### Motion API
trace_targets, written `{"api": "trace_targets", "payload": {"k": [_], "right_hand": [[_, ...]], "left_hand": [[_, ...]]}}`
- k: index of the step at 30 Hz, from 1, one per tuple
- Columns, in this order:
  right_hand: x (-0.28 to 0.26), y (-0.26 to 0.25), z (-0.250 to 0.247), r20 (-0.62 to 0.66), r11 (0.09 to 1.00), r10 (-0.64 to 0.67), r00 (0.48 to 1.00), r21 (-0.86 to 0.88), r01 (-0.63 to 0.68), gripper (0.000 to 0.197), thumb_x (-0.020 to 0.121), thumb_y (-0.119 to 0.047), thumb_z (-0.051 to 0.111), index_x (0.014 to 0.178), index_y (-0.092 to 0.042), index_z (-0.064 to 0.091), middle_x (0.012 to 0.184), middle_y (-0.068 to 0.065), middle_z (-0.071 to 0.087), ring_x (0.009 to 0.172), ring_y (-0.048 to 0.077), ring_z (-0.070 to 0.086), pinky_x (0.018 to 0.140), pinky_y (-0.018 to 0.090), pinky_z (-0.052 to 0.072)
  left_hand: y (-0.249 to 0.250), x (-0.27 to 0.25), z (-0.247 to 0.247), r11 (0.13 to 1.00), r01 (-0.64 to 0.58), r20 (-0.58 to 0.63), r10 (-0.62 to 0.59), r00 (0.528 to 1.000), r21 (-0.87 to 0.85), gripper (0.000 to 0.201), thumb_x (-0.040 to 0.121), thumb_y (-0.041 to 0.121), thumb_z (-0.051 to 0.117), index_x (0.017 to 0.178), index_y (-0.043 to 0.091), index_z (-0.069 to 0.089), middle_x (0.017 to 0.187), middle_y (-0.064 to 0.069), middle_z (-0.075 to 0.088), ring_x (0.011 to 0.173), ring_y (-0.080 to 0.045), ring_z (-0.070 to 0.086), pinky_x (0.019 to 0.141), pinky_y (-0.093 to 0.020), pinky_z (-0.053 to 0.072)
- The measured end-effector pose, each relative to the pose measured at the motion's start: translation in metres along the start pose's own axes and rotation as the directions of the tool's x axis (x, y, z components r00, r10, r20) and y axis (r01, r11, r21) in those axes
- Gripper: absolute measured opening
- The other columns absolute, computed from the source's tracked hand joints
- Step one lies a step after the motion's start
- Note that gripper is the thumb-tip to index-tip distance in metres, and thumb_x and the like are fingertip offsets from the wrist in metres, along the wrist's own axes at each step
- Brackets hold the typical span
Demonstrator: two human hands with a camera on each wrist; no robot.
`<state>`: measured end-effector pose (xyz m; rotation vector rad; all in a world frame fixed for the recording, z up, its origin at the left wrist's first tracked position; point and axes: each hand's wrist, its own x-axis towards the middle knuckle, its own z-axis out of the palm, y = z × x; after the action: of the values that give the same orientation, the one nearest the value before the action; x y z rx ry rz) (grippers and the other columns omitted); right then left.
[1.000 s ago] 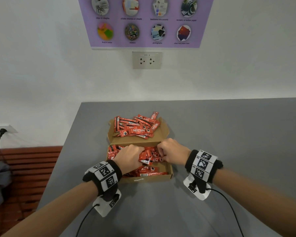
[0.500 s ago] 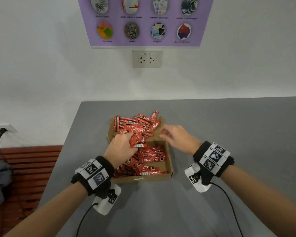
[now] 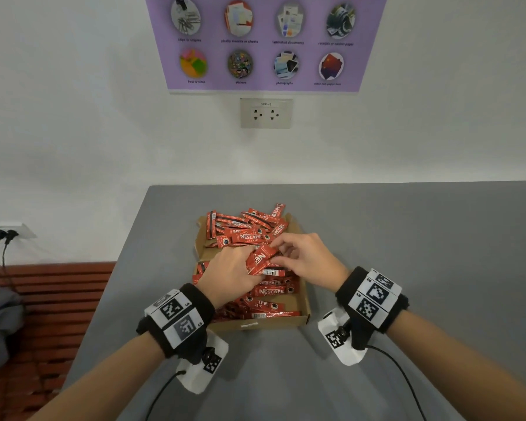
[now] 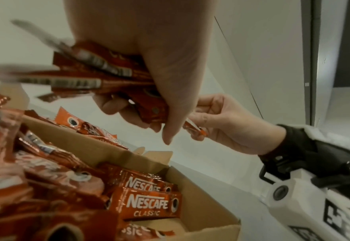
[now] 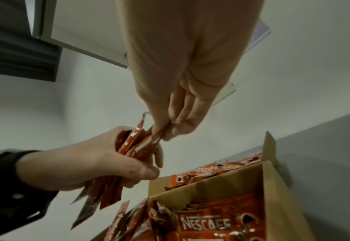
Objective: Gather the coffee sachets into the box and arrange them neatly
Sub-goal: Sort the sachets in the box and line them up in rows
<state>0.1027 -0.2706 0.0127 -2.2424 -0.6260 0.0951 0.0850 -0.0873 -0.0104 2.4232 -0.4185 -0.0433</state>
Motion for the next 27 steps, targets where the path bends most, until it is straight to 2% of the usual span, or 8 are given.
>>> {"api": "trace_targets", "payload": {"k": [3, 9, 14, 16, 18, 21, 23, 27], "right_hand": [[-0.001, 0.001, -0.001, -0.027, 1.0, -0.013, 1.0, 0.02, 0.014, 0.015, 0.083, -0.013, 0.069, 0.098, -0.012, 0.067, 0.075, -0.015, 0.056, 0.067, -0.001, 0.056, 0.067, 0.009, 0.045], [-0.006, 0.005, -0.004, -0.05, 0.988, 0.03, 0.998, 0.152, -0.023, 0.007, 0.091, -0.009, 0.058, 0.097, -0.007, 0.061, 0.072, 0.004, 0.065, 0.058, 0.009, 0.064, 0.062, 0.022, 0.055], [-0.006, 0.001, -0.004, -0.173, 0.986, 0.047, 0.984, 0.163, -0.018, 0.004, 0.094, -0.011, 0.052, 0.095, -0.013, 0.055, 0.077, -0.003, 0.062, 0.056, 0.007, 0.061, 0.051, 0.018, 0.051], [-0.006, 0.001, -0.005, -0.201, 0.988, 0.056, 0.978, 0.152, -0.025, 0.004, 0.096, -0.013, 0.049, 0.094, -0.017, 0.051, 0.082, -0.003, 0.061, 0.065, 0.011, 0.062, 0.053, 0.016, 0.051], [-0.005, 0.003, -0.005, -0.256, 0.995, 0.054, 0.965, 0.095, -0.031, 0.006, 0.096, -0.015, 0.049, 0.091, -0.019, 0.049, 0.086, -0.003, 0.061, 0.073, 0.012, 0.062, 0.059, 0.015, 0.05], [-0.004, 0.007, -0.008, -0.421, 0.989, 0.085, 0.903, 0.144, -0.026, 0.011, 0.095, -0.014, 0.05, 0.085, -0.019, 0.046, 0.083, 0.004, 0.063, 0.07, 0.02, 0.063, 0.057, 0.031, 0.053], [-0.004, 0.009, -0.007, -0.43, 0.984, 0.079, 0.899, 0.177, -0.002, 0.014, 0.093, -0.012, 0.053, 0.083, -0.019, 0.047, 0.084, 0.007, 0.064, 0.07, 0.022, 0.065, 0.057, 0.034, 0.055], [-0.007, 0.008, 0.003, -0.342, 0.984, -0.177, 0.923, -0.039, 0.174, 0.021, 0.079, 0.004, 0.065, 0.076, -0.014, 0.055, 0.087, 0.003, 0.063, 0.077, 0.014, 0.061, 0.066, 0.018, 0.05]], "left_hand": [[0.004, -0.005, -0.002, 1.0, -0.007, 0.008, 0.007, 1.0, -0.018, 0.031, 0.082, 0.035, 0.067, 0.108, 0.018, 0.063, 0.097, 0.008, 0.067, 0.083, -0.005, 0.063, 0.078, -0.023, 0.053], [0.005, -0.011, -0.006, 0.988, 0.065, 0.088, -0.053, 0.995, -0.142, 0.04, 0.084, 0.035, 0.067, 0.12, 0.02, 0.058, 0.11, 0.01, 0.065, 0.095, -0.002, 0.062, 0.077, -0.006, 0.044], [0.013, -0.015, -0.009, 0.882, 0.129, 0.091, -0.098, 0.991, -0.454, 0.022, 0.083, 0.03, 0.068, 0.103, 0.023, 0.062, 0.099, 0.009, 0.068, 0.087, -0.001, 0.065, 0.077, -0.016, 0.051], [0.014, -0.017, -0.013, 0.822, 0.155, 0.14, -0.092, 0.986, -0.548, 0.015, 0.086, 0.025, 0.064, 0.1, 0.023, 0.06, 0.096, 0.006, 0.068, 0.082, -0.001, 0.066, 0.068, -0.016, 0.052], [0.012, -0.017, -0.014, 0.832, 0.186, 0.156, -0.121, 0.98, -0.523, 0.012, 0.088, 0.023, 0.062, 0.099, 0.021, 0.059, 0.093, 0.003, 0.068, 0.076, -0.002, 0.066, 0.064, -0.016, 0.052], [0.004, -0.011, -0.011, 0.843, 0.248, 0.094, -0.231, 0.968, -0.478, 0.002, 0.092, 0.02, 0.056, 0.093, 0.021, 0.055, 0.081, 0.0, 0.068, 0.045, 0.002, 0.052, 0.048, -0.013, 0.039], [-0.004, -0.007, -0.01, 0.776, 0.306, 0.058, -0.33, 0.942, -0.551, 0.009, 0.094, 0.015, 0.052, 0.096, 0.023, 0.051, 0.079, -0.001, 0.069, 0.039, -0.001, 0.042, 0.043, -0.017, 0.034], [-0.001, 0.002, -0.014, 0.519, 0.323, 0.123, -0.381, 0.916, -0.791, 0.01, 0.096, 0.012, 0.046, 0.096, 0.003, 0.051, 0.068, -0.002, 0.055, 0.042, -0.006, 0.038, 0.04, -0.017, 0.034]]}}
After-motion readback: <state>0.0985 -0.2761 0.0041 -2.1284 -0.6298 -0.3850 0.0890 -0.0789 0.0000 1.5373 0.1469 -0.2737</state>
